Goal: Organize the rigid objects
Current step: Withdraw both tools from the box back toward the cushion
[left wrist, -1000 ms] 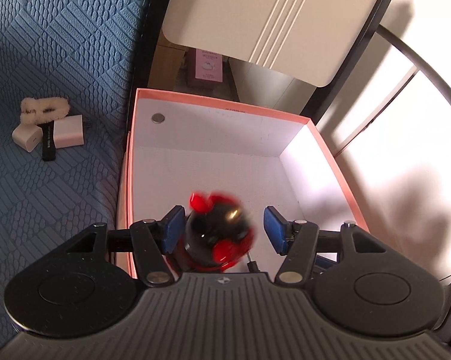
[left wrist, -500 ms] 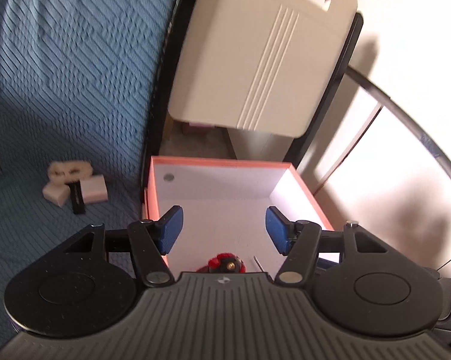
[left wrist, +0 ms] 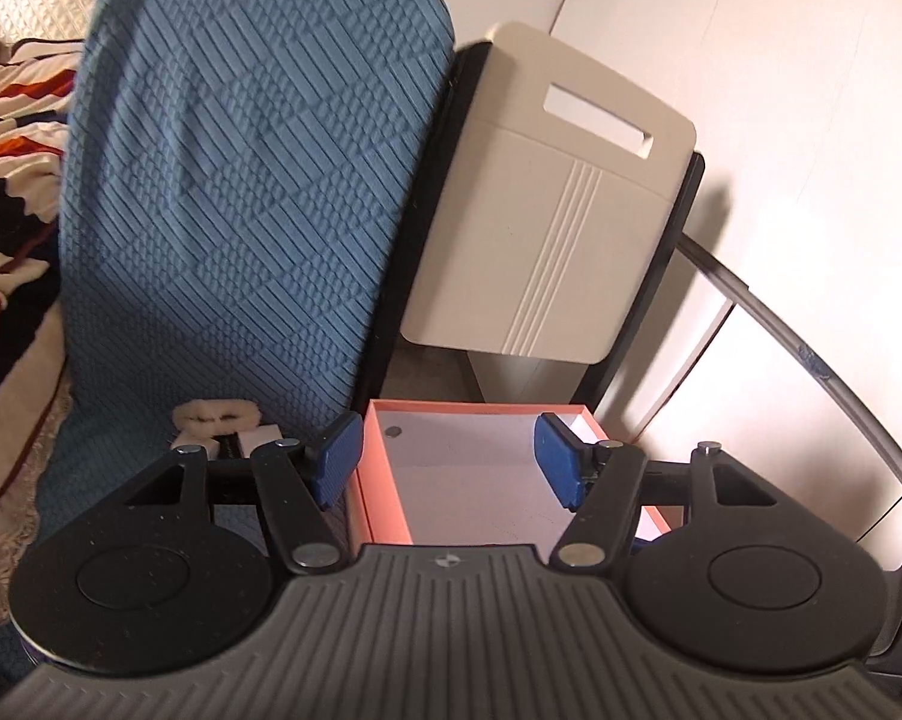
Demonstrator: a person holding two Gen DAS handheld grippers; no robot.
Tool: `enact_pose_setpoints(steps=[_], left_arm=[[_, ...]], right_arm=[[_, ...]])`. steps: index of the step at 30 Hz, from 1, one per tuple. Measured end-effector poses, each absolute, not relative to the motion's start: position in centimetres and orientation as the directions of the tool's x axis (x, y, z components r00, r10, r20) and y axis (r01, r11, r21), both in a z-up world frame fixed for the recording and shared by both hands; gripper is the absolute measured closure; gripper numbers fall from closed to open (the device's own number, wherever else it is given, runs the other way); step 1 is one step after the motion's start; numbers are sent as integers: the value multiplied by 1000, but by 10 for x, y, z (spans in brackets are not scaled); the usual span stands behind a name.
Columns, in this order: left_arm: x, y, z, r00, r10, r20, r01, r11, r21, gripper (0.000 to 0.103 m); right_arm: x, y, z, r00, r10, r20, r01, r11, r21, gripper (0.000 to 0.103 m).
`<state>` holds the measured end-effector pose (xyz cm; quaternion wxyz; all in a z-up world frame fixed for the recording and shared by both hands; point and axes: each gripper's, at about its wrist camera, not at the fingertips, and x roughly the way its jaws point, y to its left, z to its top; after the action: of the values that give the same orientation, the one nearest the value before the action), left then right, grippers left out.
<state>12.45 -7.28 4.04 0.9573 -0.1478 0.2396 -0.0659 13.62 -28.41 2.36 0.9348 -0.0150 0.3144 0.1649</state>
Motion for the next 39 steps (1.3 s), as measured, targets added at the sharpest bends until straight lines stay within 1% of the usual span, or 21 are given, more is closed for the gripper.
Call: enact_pose_setpoints(steps=[7, 12, 21, 25, 34, 39], left_arm=[[85, -49, 48, 891, -173, -419, 54, 958, -280, 33], [66, -30, 44, 902, -164, -400, 47, 957, -286, 32], [53, -15, 15, 884, -142, -446, 31, 969, -247, 31], [51, -4, 0, 882, -116, -457, 3, 971, -240, 24], [58, 18, -37, 855, -106, -507, -40, 962, -269, 24], [62, 16, -53, 849, -114, -515, -23, 967, -252, 18]], right_arm=[[104, -250, 27, 752, 323, -575, -349, 934, 69, 82], [85, -227, 19, 742, 341, -577, -374, 925, 66, 82], [74, -200, 1, 725, 358, -589, -393, 917, 72, 82], [73, -191, -14, 717, 354, -601, -390, 918, 75, 82], [73, -177, -45, 689, 361, -628, -393, 915, 95, 82], [79, -169, -60, 674, 374, -637, -384, 914, 130, 82]])
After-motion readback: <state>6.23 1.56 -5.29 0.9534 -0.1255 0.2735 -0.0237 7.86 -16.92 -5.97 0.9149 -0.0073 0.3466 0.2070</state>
